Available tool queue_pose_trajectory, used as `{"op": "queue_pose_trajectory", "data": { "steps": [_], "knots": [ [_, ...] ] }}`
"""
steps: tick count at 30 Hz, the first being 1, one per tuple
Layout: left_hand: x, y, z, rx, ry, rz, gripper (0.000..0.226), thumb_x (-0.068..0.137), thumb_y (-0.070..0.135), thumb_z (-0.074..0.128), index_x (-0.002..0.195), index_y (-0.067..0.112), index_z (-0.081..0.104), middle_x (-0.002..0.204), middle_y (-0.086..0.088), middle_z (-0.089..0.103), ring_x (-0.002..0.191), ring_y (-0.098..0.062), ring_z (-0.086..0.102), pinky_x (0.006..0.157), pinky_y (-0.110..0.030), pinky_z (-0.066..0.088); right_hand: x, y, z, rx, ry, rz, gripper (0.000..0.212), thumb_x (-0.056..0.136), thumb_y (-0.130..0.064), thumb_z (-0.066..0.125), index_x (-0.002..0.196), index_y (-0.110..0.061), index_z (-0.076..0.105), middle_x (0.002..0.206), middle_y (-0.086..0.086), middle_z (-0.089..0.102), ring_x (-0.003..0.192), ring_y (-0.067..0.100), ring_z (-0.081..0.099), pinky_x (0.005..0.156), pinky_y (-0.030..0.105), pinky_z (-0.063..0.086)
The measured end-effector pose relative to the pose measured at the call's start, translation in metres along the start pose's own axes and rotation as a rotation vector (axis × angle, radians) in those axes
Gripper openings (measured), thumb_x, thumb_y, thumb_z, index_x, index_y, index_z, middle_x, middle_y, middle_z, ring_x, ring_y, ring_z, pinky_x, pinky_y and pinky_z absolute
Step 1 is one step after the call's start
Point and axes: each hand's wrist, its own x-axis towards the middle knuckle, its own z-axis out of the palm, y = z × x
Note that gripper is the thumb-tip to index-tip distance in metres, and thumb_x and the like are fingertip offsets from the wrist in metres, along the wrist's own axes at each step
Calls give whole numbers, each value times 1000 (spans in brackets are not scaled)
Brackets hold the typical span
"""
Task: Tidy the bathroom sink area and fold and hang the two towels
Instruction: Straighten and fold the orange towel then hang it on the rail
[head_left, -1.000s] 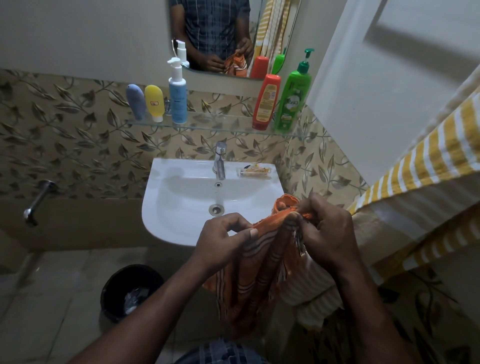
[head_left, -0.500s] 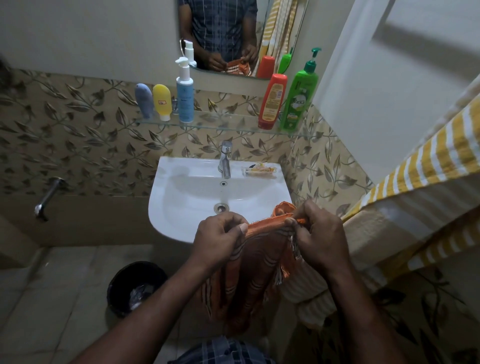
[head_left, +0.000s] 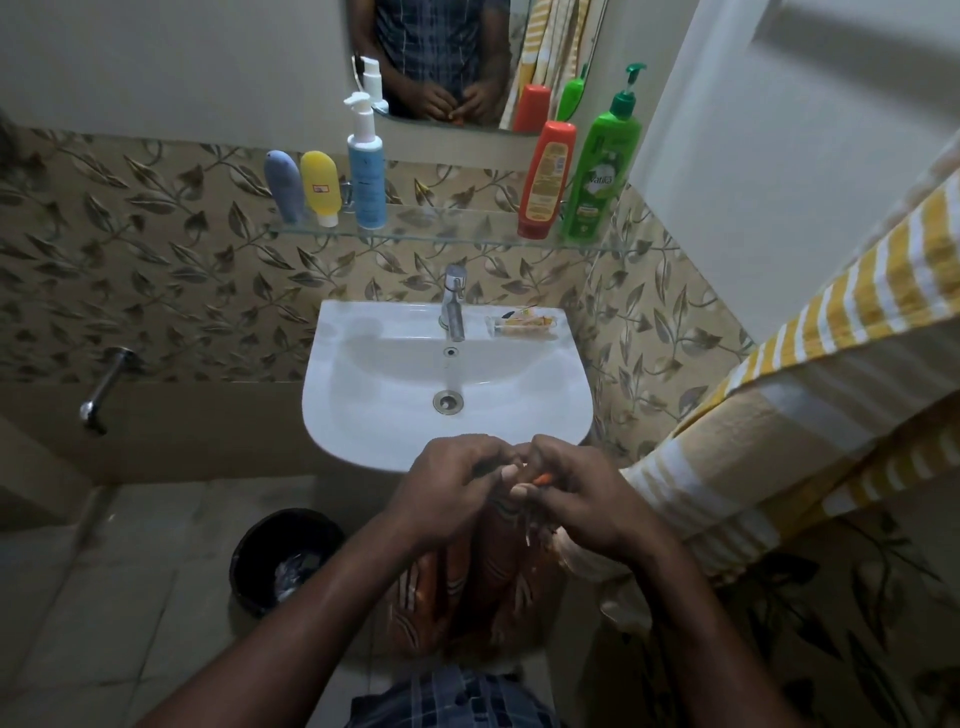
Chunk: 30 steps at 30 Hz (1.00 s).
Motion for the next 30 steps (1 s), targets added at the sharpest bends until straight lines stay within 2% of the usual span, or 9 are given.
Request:
{"op": "queue_pose_trajectory", "data": {
  "steps": [5,9,11,14,16,18,24,27,30],
  "knots": [
    [-1,-3,-3,-110,68,-18,12,91,32,68,98,25,75,90,10,78,87,-9,74,79,-37,59,-1,0,8,-76,108,-8,20,88,-16,81,82,-16,62,76,-1,71,73,18,67,66,42,54],
    [-6,-13,-6,-245,1,-64,11,93,21,68,100,27,62,91,6,75,83,-20,73,78,-50,60,-1,-4,2,-84,223,-40,20,90,-13,81,83,-13,62,80,1,73,73,25,68,64,48,54],
    [-9,-17,-7,-253,-17,-62,14,90,15,63,99,26,61,91,6,73,82,-19,71,77,-54,59,-2,-8,-2,-48,251,-45,21,91,-12,80,83,-16,62,81,-7,73,72,16,69,63,41,55],
    [-9,-18,-5,-195,22,-53,14,87,12,57,93,25,58,84,4,72,77,-22,71,71,-54,59,-3,-8,-9,-53,298,-47,28,90,-5,80,79,-21,60,81,-25,70,72,2,67,61,15,47],
    [-8,-19,-5,-95,93,-34,15,80,10,53,88,22,57,80,2,69,73,-24,66,67,-47,55,-3,-7,-14,-66,330,-41,25,89,-4,81,80,-15,62,80,-25,70,70,3,66,59,14,45],
    [-7,-19,-7,20,161,26,16,75,7,52,84,17,59,77,1,67,69,-19,59,64,-38,48,-4,-7,-20,-70,342,-51,18,90,-6,81,83,-9,65,85,-17,72,71,10,67,59,24,51],
    [-1,-15,-12,181,213,127,48,66,-3,51,104,7,79,99,-5,78,93,-31,72,82,-42,59,-4,-15,-29,-102,307,-119,15,90,-6,80,86,-8,66,93,-21,72,80,5,70,64,11,49],
    [2,-15,-11,204,169,84,50,72,5,52,113,13,80,106,-3,80,101,-29,73,88,-41,59,-3,-20,-31,-112,311,-145,17,89,-2,81,84,-8,66,96,-19,73,82,1,70,66,8,47],
    [2,-20,-8,216,94,13,41,80,23,57,114,17,78,104,2,78,99,-21,71,87,-40,57,-4,-23,-36,-105,326,-152,20,88,2,81,82,-9,65,91,-18,74,80,1,70,67,9,47]
  ]
}}
